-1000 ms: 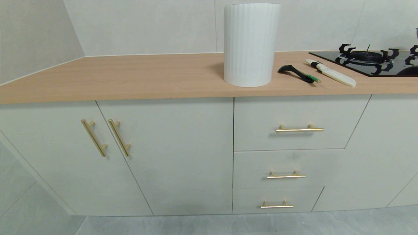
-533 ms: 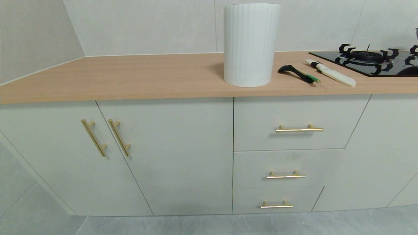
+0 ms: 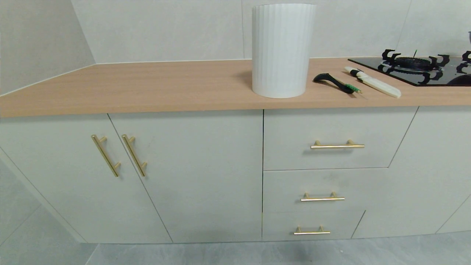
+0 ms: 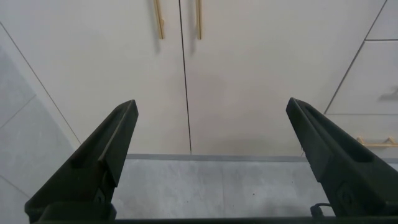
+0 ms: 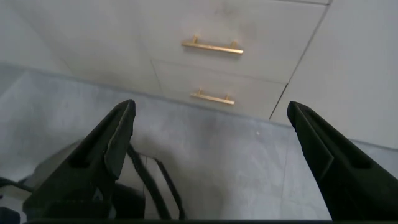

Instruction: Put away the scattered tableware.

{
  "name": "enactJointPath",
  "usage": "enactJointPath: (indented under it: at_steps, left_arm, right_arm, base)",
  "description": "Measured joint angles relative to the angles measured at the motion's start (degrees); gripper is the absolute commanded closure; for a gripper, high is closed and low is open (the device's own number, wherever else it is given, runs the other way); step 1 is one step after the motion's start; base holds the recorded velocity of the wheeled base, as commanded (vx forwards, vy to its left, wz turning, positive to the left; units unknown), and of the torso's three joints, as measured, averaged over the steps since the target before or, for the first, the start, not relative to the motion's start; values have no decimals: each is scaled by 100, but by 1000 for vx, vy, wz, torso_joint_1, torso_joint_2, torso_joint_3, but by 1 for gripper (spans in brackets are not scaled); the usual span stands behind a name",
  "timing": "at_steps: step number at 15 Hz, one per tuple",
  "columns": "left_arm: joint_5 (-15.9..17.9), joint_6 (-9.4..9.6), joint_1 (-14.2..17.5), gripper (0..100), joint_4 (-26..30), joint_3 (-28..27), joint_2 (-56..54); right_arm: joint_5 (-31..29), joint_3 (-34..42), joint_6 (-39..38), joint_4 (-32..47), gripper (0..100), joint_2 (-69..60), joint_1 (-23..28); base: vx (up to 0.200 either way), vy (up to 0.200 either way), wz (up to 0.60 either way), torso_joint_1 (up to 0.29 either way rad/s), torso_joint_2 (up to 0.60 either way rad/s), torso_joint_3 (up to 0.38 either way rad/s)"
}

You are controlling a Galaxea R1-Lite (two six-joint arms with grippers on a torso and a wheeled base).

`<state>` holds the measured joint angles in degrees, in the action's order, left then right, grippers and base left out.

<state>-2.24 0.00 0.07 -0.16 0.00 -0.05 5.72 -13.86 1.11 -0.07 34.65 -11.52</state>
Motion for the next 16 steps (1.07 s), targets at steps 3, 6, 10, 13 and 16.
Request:
enactJointPath:
  at_steps: [3,6,10,13,16]
  left_arm:
    - [0,0,0,0,0,0,0]
    - [0,0,0,0,-2,-2,0]
    - [0,0,0,0,0,-2,0]
    - [1,0,0,0,0,0,0]
    - [0,0,2,0,0,0,0]
  right_arm:
    - [5,-391,91,-477,0,1474,-110]
    - [-15,-783,113,-1008,0,2889,-154]
    - [-37,-1508,89,-1287,0,4484,-176]
    - [-50,-2046,78,-1692,0,5433,-217]
    - [-118,-2166,78,-2136,0,6175,-239]
  base:
    - [0,0,0,0,0,0]
    - [0,0,0,0,0,0]
    - [0,0,0,0,0,0]
    - [0,0,0,0,0,0]
    - [0,0,0,0,0,0]
